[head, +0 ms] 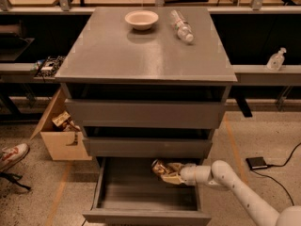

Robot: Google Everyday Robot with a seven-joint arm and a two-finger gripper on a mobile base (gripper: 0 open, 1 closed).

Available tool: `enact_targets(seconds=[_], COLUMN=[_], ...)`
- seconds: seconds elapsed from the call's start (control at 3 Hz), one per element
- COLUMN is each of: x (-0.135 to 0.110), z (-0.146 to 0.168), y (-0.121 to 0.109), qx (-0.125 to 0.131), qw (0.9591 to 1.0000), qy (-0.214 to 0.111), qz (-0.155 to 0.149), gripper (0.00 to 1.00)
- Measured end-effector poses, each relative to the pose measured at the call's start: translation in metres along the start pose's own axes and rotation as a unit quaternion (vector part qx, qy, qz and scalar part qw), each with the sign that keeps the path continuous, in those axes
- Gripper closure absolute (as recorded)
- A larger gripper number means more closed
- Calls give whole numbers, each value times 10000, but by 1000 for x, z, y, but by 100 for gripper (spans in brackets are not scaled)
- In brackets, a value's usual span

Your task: Pick orange can from bottom drawer and place on counter

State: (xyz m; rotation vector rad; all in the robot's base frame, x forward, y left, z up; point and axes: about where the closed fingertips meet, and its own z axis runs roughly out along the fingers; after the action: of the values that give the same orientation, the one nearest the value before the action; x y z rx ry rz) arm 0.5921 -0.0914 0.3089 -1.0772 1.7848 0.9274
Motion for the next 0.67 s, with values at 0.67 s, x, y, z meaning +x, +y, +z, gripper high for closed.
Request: enact_targets(seconds=[0.67], x=[-1], z=[1], y=[23], qx=[-434], qw=[9990], qy=[-28], qz=[-34], gripper=[100])
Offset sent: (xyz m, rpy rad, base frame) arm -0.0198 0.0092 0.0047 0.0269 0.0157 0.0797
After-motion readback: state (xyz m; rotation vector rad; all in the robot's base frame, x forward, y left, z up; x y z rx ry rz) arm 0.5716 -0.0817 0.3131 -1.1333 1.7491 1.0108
